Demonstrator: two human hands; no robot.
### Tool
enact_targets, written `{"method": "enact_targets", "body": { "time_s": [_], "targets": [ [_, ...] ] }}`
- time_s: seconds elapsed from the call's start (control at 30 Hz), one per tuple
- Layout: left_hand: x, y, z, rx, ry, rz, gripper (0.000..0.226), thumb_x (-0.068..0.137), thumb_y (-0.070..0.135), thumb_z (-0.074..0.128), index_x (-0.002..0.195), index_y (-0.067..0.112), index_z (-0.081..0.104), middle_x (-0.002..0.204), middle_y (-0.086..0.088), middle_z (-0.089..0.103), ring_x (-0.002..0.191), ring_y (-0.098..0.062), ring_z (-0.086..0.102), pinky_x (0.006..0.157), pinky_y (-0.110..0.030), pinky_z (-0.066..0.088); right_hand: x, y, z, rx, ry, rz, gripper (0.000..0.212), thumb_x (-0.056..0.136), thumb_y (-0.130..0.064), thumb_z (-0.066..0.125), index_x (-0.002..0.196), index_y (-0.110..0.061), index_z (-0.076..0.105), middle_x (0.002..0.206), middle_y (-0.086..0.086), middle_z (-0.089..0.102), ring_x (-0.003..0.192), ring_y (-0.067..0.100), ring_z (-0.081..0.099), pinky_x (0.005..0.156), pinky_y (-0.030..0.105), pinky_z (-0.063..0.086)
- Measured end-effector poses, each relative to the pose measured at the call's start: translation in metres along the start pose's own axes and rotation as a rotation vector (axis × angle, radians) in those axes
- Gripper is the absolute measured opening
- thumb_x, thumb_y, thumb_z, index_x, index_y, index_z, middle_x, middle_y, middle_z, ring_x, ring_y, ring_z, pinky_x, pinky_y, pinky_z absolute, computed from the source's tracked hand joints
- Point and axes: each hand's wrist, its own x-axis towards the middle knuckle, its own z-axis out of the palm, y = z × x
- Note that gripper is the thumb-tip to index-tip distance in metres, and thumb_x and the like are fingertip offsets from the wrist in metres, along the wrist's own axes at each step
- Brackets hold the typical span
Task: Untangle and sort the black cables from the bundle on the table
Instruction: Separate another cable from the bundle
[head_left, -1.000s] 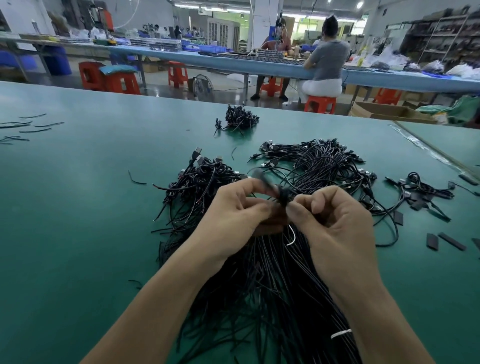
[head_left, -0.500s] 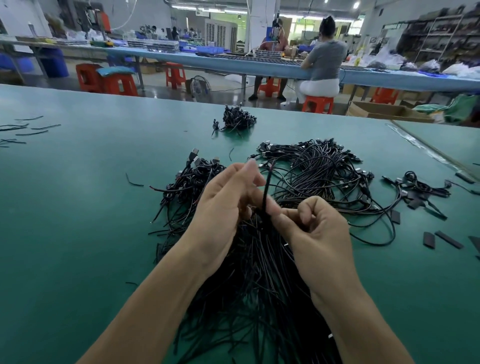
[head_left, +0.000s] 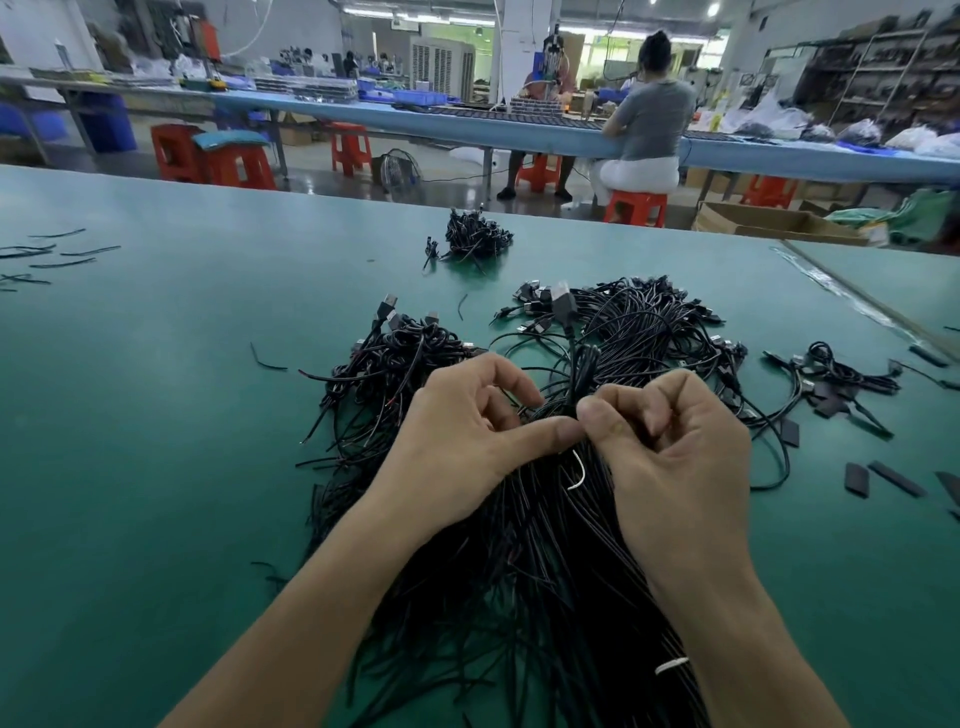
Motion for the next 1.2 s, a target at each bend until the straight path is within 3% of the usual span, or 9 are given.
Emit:
{"method": "enact_targets", "body": {
  "time_s": [0.17,0.33,0.4,0.47,0.57,0.7,0.93,1.1,1.2],
  "targets": [
    [-0.003,0.006,-0.002,-0.06,-0.07,-0.12,0.024,0.08,0.03,0.082,0.087,0.017,0.064,0.063,-0.007,0.072,0.046,-0.015,0.064,0.041,-0.019,0.044,-0.002,0.002,0.003,-0.018,-0.04,0.003,0.046,0.086,0.012,0.064,0.069,-0.016,0.033,0.068,-0.001,0.065,0.065,0.003,0.067,0.064,0.012,0.05],
    [-0.003,0.011,0.0,-0.41,-0.14,-0.244,0.01,0.085,0.006,0.072,0.09,0.01,0.065,0.081,-0.018,0.074,0.071,-0.025,0.074,0.06,-0.03,0.06,0.0,0.004,0.001,-0.004,-0.083,0.035,0.047,0.085,0.013,0.065,0.067,-0.017,0.033,0.069,-0.003,0.065,0.066,0.001,0.063,0.064,0.013,0.05],
    [-0.001,0.01,-0.001,-0.465,-0.115,-0.248,0.023,0.094,-0.005,0.056,0.087,0.012,0.071,0.082,-0.019,0.072,0.072,-0.026,0.073,0.065,-0.035,0.062,0.0,0.005,0.001,-0.017,-0.09,0.04,0.048,0.085,0.012,0.066,0.067,-0.018,0.033,0.069,0.001,0.063,0.069,0.006,0.06,0.068,0.017,0.052],
    [0.002,0.01,-0.001,-0.51,-0.065,-0.272,0.036,0.098,-0.001,0.048,0.081,0.018,0.074,0.08,-0.013,0.074,0.069,-0.021,0.072,0.064,-0.032,0.061,0.0,0.007,0.002,-0.028,-0.096,0.041,0.048,0.085,0.012,0.066,0.067,-0.019,0.033,0.068,-0.001,0.061,0.07,0.007,0.06,0.069,0.018,0.053],
    [0.002,0.009,-0.001,-0.466,-0.011,-0.23,0.005,0.091,0.02,0.07,0.088,0.023,0.072,0.08,-0.005,0.075,0.067,-0.013,0.069,0.058,-0.021,0.054,-0.002,0.009,0.004,-0.034,-0.124,0.06,0.049,0.087,0.01,0.065,0.066,-0.022,0.035,0.069,-0.001,0.066,0.07,0.005,0.062,0.068,0.017,0.053],
    [0.001,0.003,-0.001,-0.442,-0.003,-0.177,0.041,0.074,0.008,0.085,0.107,0.019,0.063,0.093,-0.012,0.077,0.078,-0.02,0.074,0.068,-0.027,0.055,-0.002,0.012,0.003,0.016,-0.144,0.145,0.05,0.087,0.004,0.068,0.061,-0.029,0.042,0.074,0.01,0.069,0.066,0.007,0.061,0.06,0.016,0.048],
    [0.001,0.002,0.0,-0.274,-0.055,-0.093,0.048,0.075,0.016,0.083,0.116,0.025,0.06,0.089,0.001,0.078,0.076,-0.013,0.07,0.073,-0.023,0.058,0.0,0.015,0.0,0.018,-0.071,0.184,0.047,0.086,0.002,0.071,0.061,-0.028,0.046,0.073,0.002,0.069,0.07,0.007,0.062,0.064,0.015,0.049],
    [0.002,0.002,-0.002,-0.072,-0.101,0.004,0.019,0.085,0.014,0.077,0.104,0.016,0.073,0.09,-0.003,0.077,0.084,-0.023,0.073,0.082,-0.033,0.06,-0.001,0.011,0.001,-0.002,-0.043,0.181,0.044,0.086,0.004,0.069,0.062,-0.026,0.049,0.073,-0.003,0.071,0.071,0.004,0.065,0.068,0.015,0.051],
    [0.002,0.002,-0.001,0.104,0.004,0.126,0.016,0.086,0.02,0.075,0.1,0.027,0.072,0.082,0.011,0.073,0.067,-0.005,0.065,0.067,-0.02,0.053,0.0,0.008,0.001,0.011,-0.014,0.18,0.035,0.086,0.001,0.07,0.069,-0.021,0.049,0.078,0.001,0.073,0.073,0.006,0.066,0.068,0.015,0.051]
  ]
}}
